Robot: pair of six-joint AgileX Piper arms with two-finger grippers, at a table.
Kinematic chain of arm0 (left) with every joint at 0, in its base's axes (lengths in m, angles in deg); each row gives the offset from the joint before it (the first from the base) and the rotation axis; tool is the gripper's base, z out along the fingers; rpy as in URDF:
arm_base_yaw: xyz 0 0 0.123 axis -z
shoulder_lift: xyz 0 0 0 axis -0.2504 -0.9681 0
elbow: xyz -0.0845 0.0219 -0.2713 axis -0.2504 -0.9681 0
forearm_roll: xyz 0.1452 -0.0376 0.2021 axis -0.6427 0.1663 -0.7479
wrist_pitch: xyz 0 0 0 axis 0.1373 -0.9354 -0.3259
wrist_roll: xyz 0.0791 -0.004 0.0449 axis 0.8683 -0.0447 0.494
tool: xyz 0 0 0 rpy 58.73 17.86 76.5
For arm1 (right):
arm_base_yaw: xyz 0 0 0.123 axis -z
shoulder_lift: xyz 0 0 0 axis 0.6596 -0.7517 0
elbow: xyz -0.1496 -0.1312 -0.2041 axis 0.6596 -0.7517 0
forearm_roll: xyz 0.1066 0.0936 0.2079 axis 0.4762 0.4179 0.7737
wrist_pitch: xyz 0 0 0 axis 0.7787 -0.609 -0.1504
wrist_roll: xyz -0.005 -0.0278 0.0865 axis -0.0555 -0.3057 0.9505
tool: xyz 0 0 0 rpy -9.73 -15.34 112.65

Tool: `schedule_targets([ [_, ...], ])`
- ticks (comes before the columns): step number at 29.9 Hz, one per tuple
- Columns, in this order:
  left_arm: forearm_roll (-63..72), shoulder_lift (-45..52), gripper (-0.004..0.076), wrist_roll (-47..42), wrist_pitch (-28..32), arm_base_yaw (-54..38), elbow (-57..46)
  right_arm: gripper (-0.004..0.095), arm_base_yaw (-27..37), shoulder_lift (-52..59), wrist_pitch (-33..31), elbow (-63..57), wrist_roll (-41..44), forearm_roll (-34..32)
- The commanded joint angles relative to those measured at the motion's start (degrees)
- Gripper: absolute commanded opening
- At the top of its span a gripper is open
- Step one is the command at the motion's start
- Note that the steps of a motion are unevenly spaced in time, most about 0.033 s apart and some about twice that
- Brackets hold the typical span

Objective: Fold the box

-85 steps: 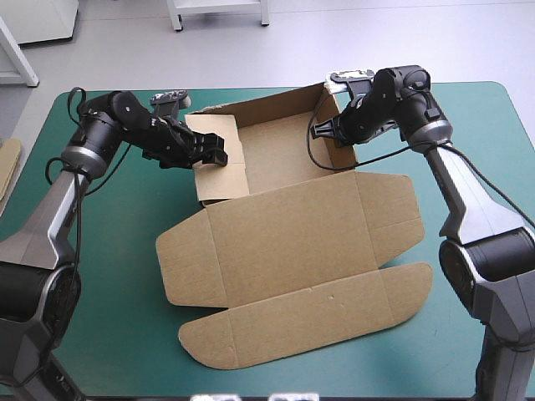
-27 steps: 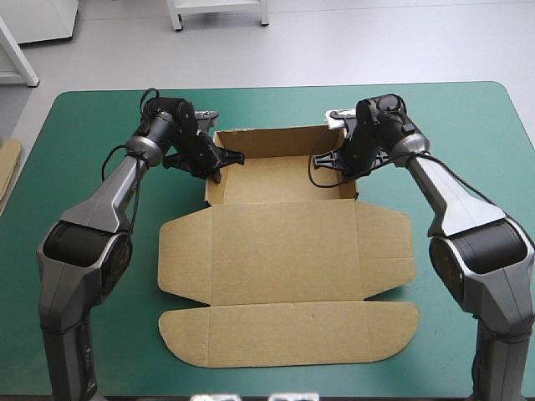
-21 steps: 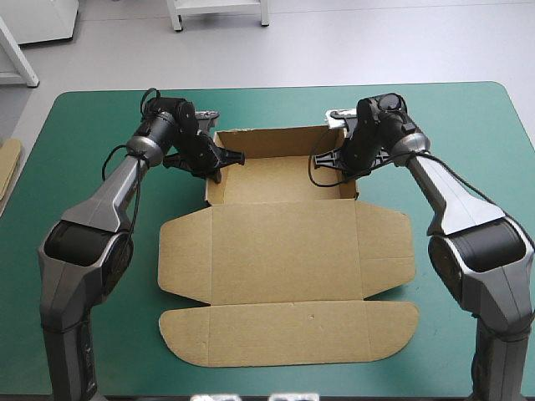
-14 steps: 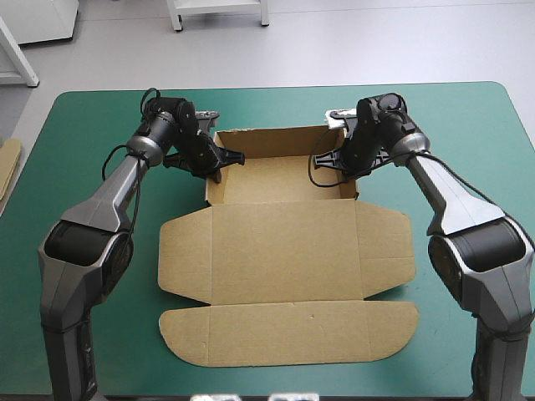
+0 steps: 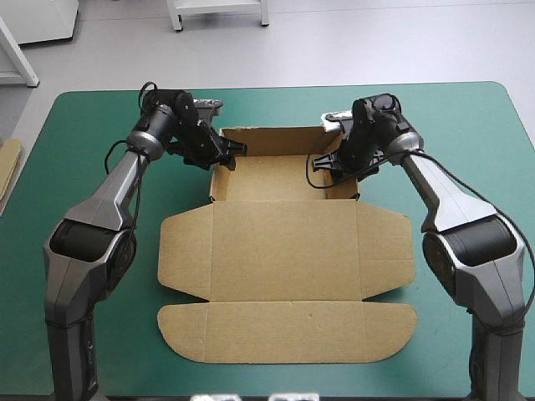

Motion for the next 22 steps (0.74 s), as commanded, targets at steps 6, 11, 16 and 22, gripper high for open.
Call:
schedule_targets([
  [6, 1.66, 6.16, 0.0481, 2.96, -1.97, 0.08, 5.03, 0.0519, 0.17, 7.6, -0.85, 6.37, -1.13, -2.53],
  [11, 1.4, 9.59, 0.0491, 4.71, -0.64, 0.08, 5.03, 0.0519, 0.17, 10.5, -0.85, 6.38, -1.13, -2.52],
  [16, 1.4, 14.8, 0.0491, 7.94, -0.67, 0.08, 5.03, 0.0519, 0.17, 13.87, -0.85, 6.38, -1.67, -2.52],
  [22, 5.44, 20.0, 0.0491, 12.15, -0.43, -0.02, 4.76, 0.0518, 0.17, 18.67, -0.85, 5.02, -2.93, -1.9],
])
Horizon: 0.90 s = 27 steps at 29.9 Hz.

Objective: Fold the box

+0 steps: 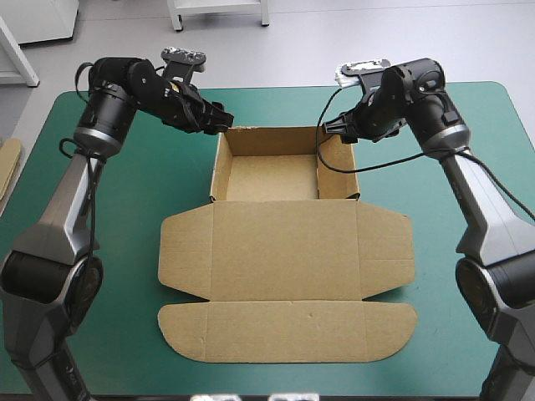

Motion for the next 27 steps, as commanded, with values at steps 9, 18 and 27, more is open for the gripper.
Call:
schedule_targets([
  [9, 7.75, 17.48, 0.0491, 6.99, 9.37, 0.07, -21.16, 0.0515, 0.17, 11.08, 3.56, -8.41, -1.89, 1.0],
  [18, 7.46, 39.55, 0.0491, 7.75, 30.02, 0.07, -53.21, 0.0513, 0.17, 15.58, 12.83, -18.59, -1.65, 1.57],
  [27, 6.19, 58.04, 0.0491, 7.51, 38.07, 0.07, -71.75, 0.0513, 0.17, 15.47, 17.34, -23.94, -3.09, 6.41],
])
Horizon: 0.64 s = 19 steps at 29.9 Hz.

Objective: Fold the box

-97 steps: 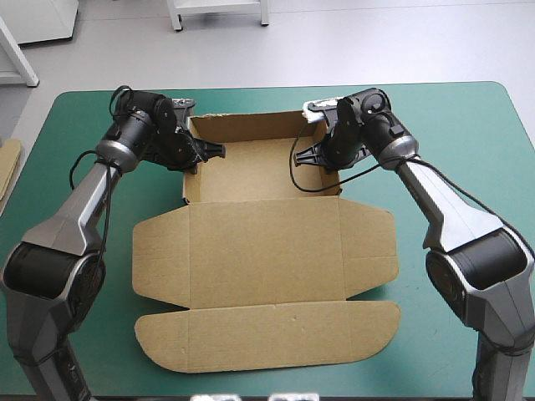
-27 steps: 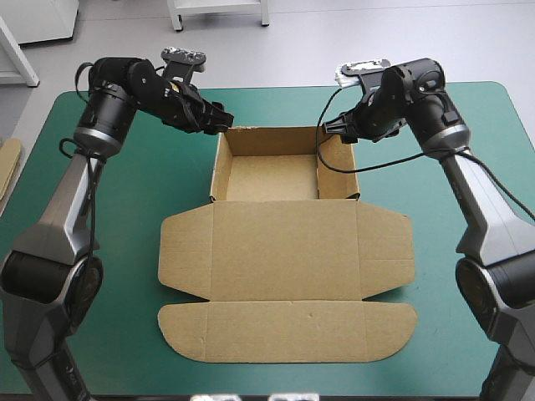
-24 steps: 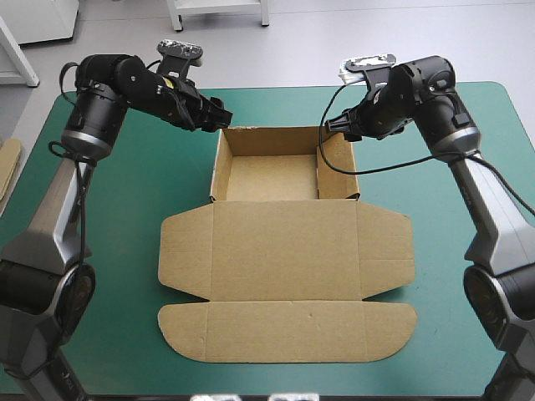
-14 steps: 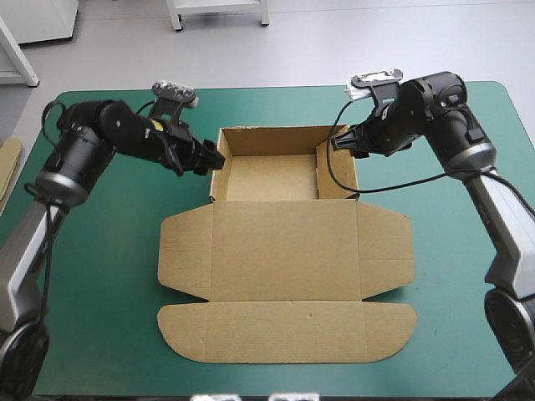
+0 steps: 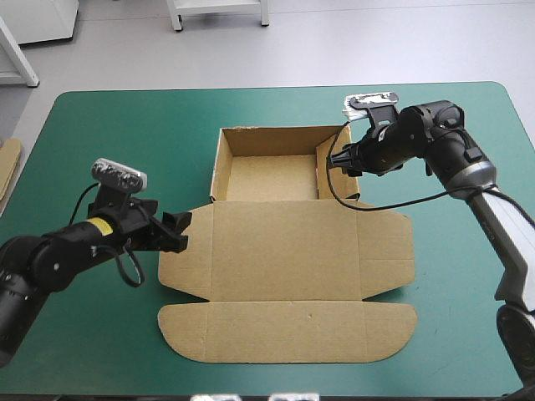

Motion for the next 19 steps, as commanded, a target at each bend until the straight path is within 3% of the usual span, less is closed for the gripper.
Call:
schedule_targets([
  [1, 0.65, 7.15, 0.0491, -0.16, 7.1, 0.07, -4.42, 0.0513, 0.17, 2.63, 5.88, 0.83, -0.66, -0.04],
  [12, -3.53, 18.09, 0.0491, -0.98, 15.15, 0.07, -18.11, 0.0525, 0.17, -1.86, 7.55, 1.84, 1.42, -3.34],
  [19, -3.77, 18.09, 0.0491, -0.98, 15.56, 0.07, -18.11, 0.0637, 0.17, -8.54, 2.07, 7.49, 3.64, -2.92],
])
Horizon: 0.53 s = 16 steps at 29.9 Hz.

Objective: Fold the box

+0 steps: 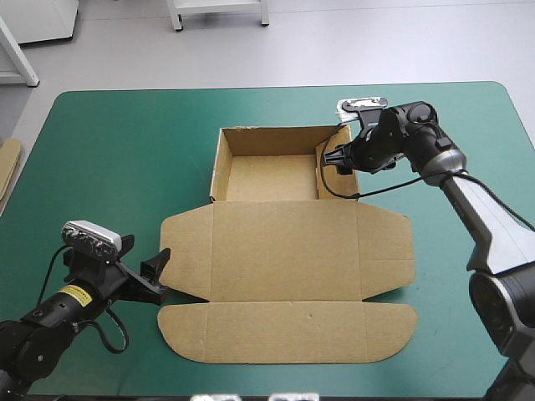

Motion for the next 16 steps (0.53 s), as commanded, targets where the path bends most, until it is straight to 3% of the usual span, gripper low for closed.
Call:
schedule_targets([
  [1, 0.67, 0.07, 0.0491, -0.53, 4.26, 0.07, 1.51, 0.0644, 0.17, -0.98, -1.18, 5.6, 0.46, -0.03],
  [10, 0.77, 0.07, 0.0491, -0.77, 4.02, 0.07, 1.51, 0.0645, 0.17, -9.24, -10.46, 15.32, 1.87, -1.49],
  [16, 0.88, 0.07, 0.0491, -0.77, 4.02, 0.07, 1.51, 0.0607, 0.17, -11.01, -12.89, 15.94, 1.87, -1.49],
])
